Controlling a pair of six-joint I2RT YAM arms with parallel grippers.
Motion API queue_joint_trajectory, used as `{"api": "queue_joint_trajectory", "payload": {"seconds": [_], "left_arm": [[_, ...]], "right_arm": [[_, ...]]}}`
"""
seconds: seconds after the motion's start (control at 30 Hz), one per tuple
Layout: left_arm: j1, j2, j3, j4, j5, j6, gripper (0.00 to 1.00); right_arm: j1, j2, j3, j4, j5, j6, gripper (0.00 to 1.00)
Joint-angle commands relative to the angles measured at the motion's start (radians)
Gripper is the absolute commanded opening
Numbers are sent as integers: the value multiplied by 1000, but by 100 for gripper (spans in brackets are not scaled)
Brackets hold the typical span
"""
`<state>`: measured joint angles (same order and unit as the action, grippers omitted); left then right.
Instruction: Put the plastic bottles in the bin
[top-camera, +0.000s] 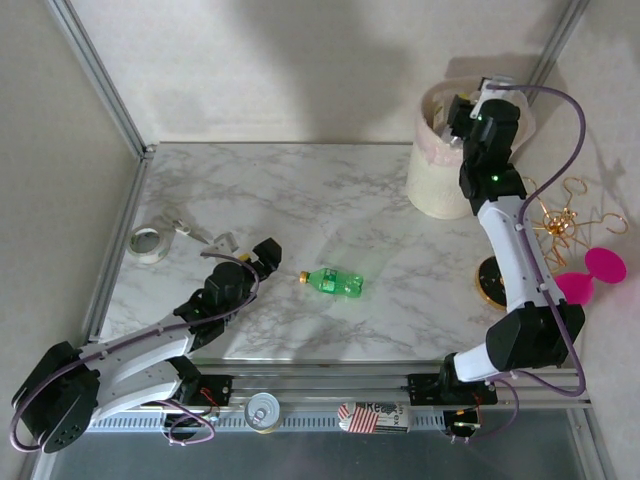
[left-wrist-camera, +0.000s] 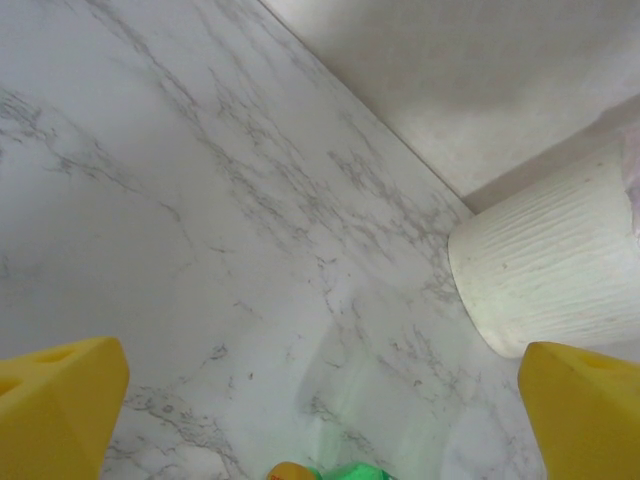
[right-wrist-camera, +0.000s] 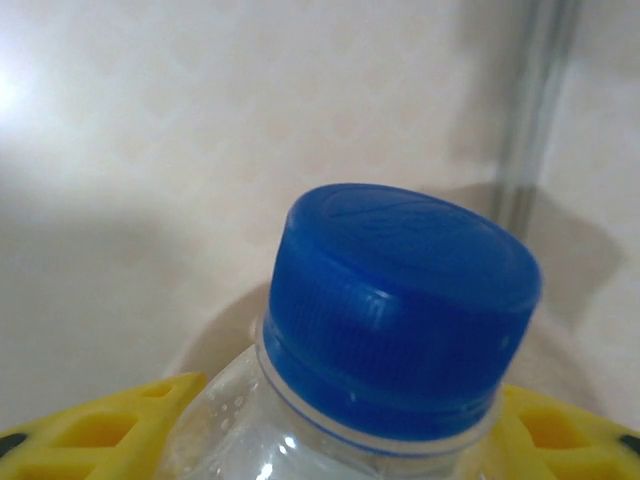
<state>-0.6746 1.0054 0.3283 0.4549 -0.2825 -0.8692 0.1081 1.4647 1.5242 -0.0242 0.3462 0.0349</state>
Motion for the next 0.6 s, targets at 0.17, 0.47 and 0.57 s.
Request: {"api": "queue_joint_trajectory", "payload": {"seconds": [0.17,0.47,0.57], "left_arm": [[10,35,-11,56,55,-32,100],[10,55,-2,67,83,-42,100],[11,55,-3,66,85,-43,100]], "right_arm": [[-72,86,73,67,70,-34,52],[-86,174,156,-61,43,-23,54],[-87,185,151,-81,40,-12,57]]}}
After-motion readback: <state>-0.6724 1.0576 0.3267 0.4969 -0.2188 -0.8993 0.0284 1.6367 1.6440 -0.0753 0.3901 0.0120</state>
